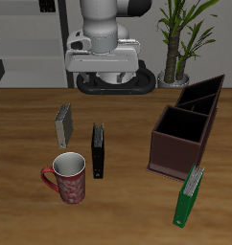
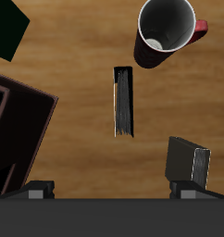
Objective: Place the red mug into the left desk caddy's right compartment
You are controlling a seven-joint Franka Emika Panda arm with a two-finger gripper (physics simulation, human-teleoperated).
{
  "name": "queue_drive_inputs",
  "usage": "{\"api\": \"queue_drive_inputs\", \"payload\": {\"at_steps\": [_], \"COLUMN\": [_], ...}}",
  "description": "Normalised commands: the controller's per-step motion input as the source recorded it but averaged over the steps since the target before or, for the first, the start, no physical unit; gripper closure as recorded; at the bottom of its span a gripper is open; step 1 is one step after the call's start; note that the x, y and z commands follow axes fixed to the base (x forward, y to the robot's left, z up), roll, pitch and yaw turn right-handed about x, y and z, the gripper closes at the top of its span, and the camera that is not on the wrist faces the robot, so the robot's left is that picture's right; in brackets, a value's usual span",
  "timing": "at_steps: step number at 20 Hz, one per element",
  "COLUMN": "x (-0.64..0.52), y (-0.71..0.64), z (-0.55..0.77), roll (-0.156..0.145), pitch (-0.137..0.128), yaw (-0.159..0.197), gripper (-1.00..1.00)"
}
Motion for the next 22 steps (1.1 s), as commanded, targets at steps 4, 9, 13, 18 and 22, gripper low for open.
{"api": "queue_drive_inputs", "payload": {"at_steps": [4,9,13,18,22], "x": [0.19,0.21,0.14,0.2,0.22], "y": [-0.34,-0.35,-0.09,0.01,0.02], "z": [0.13,0.14,0.04,0.0,-0.03], "roll": [-0.026,-0.041,-0.008,0.017,0.002], "pitch": [-0.032,-0.029,-0.017,-0.021,0.001], "yaw": [-0.028,-0.027,0.006,0.064,0.026], "gripper": [-1.0,-1.0,-1.0,-1.0,-1.0]}}
